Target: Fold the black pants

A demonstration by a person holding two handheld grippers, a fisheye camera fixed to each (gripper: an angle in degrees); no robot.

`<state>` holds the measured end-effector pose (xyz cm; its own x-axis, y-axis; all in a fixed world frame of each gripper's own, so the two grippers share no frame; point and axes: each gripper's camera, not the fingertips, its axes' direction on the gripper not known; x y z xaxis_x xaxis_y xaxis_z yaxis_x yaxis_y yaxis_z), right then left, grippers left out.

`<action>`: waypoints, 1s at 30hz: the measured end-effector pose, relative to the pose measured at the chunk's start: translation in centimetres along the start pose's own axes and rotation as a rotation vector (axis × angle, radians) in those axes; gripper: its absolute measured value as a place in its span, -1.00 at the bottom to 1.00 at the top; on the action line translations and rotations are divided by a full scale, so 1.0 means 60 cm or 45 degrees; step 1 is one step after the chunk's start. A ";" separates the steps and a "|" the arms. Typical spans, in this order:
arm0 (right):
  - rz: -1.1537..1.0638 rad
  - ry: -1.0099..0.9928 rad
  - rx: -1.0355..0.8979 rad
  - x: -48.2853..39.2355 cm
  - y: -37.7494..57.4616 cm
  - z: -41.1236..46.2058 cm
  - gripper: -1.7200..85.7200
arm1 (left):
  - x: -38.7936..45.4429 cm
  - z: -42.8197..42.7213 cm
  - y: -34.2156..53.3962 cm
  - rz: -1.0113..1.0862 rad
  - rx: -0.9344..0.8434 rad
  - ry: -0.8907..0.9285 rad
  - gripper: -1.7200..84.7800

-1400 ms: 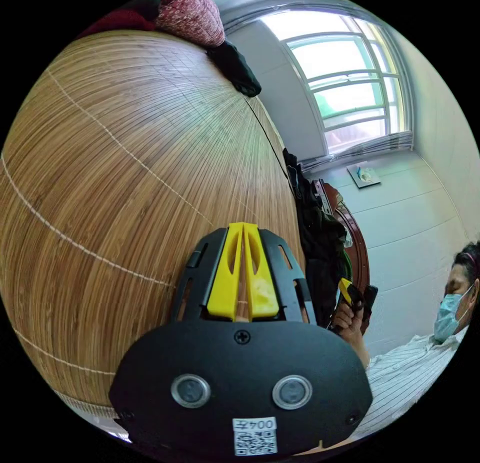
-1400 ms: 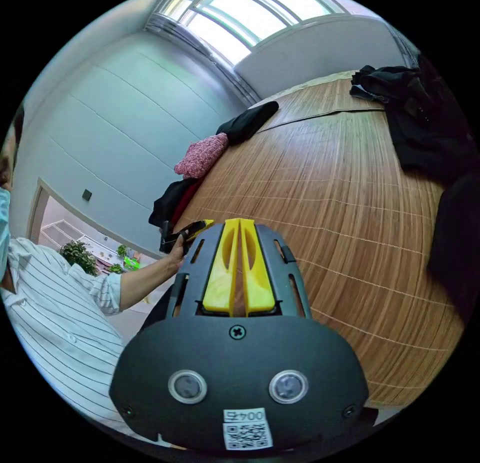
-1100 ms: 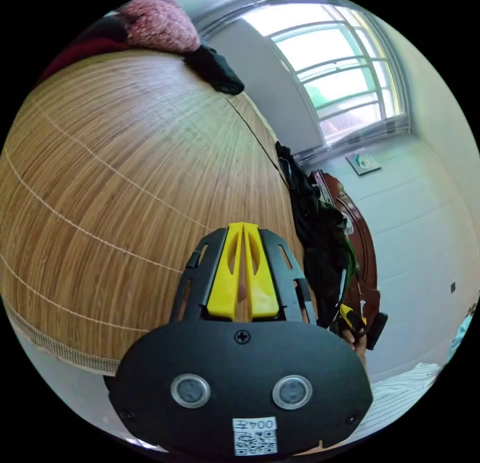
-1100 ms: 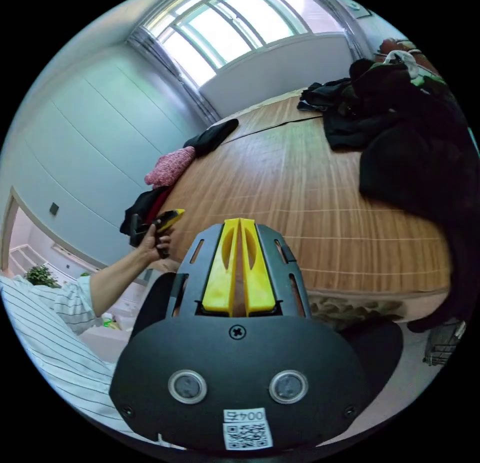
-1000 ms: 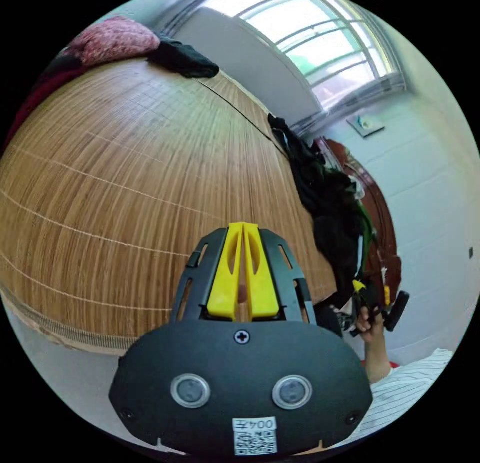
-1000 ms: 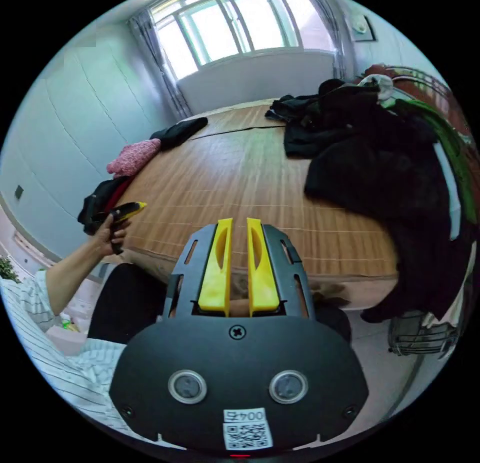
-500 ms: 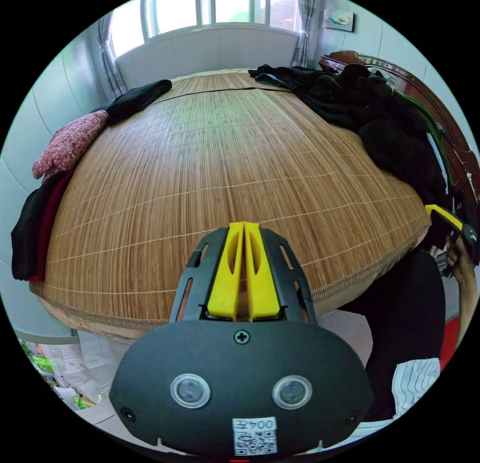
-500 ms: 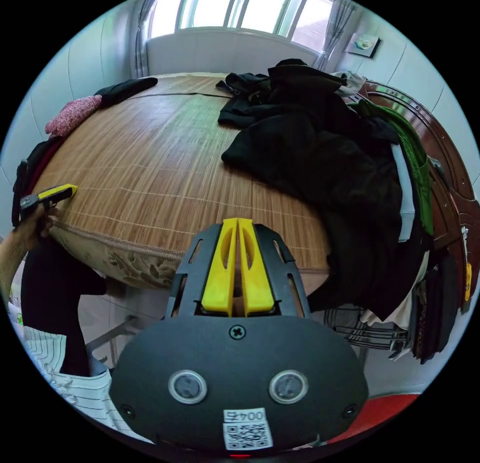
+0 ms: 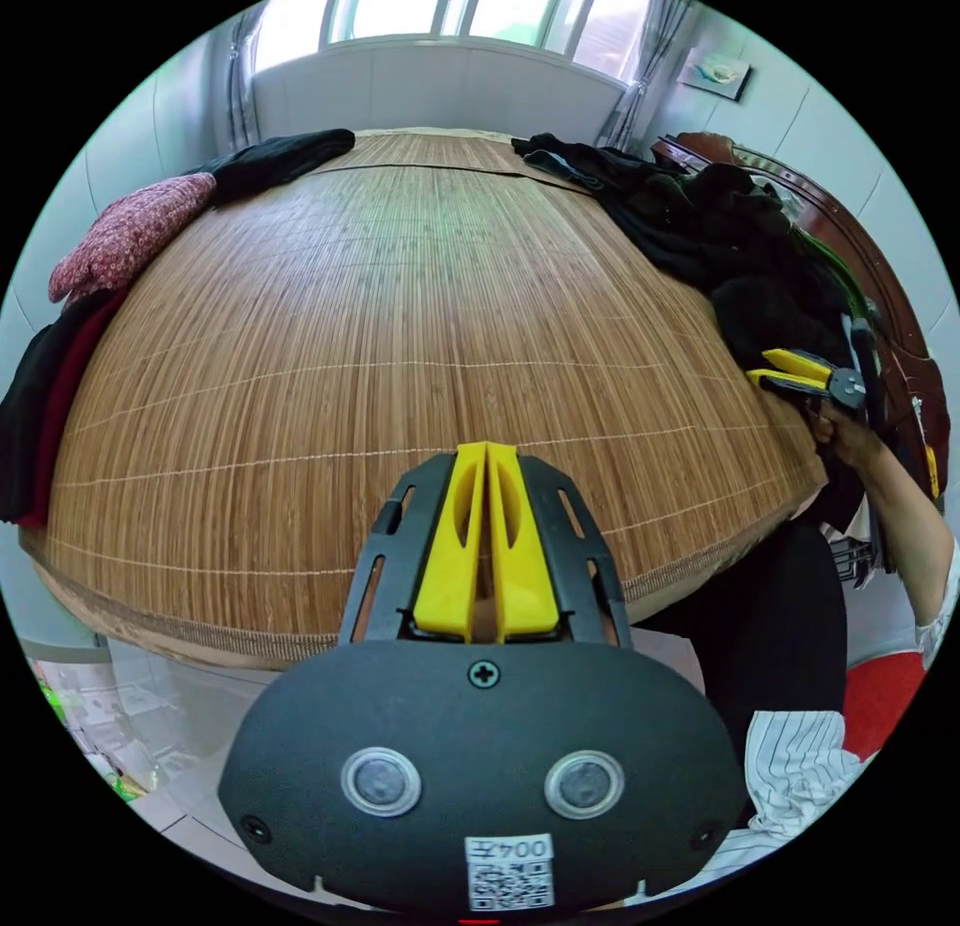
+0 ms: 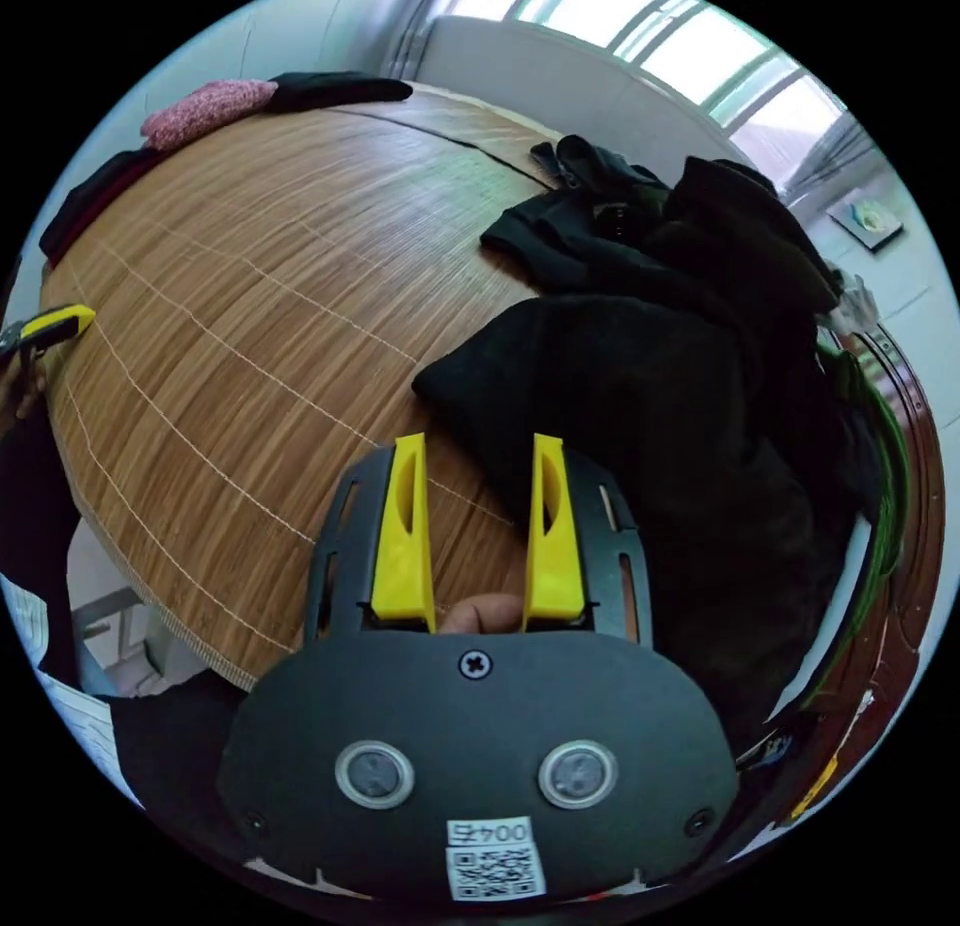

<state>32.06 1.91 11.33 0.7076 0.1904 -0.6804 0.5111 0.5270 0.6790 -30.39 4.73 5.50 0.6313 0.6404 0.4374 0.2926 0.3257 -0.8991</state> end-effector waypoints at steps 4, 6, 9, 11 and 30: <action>0.213 -0.195 -0.026 0.060 -0.017 0.016 -0.75 | 0.004 0.030 0.002 -0.017 0.009 -0.009 -0.96; 0.344 -0.213 -0.018 0.084 -0.011 0.016 -0.83 | 0.000 0.042 0.003 -0.043 0.011 0.005 -0.96; 0.498 -0.382 0.026 0.099 0.000 -0.021 -0.87 | -0.009 0.060 0.002 -0.079 0.014 0.036 -0.95; 0.498 -0.490 0.247 0.050 0.008 -0.115 -0.87 | -0.011 0.073 0.001 -0.068 0.014 0.031 -0.95; 0.200 -0.551 0.233 -0.355 0.125 -0.266 -0.69 | -0.117 -0.015 0.040 -0.286 0.130 0.508 -0.96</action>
<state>13.04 15.03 26.50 0.9008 -0.1263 -0.4155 0.4320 0.3579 0.8278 -33.50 0.39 0.23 0.7929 0.2356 0.5620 0.3941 0.5051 -0.7678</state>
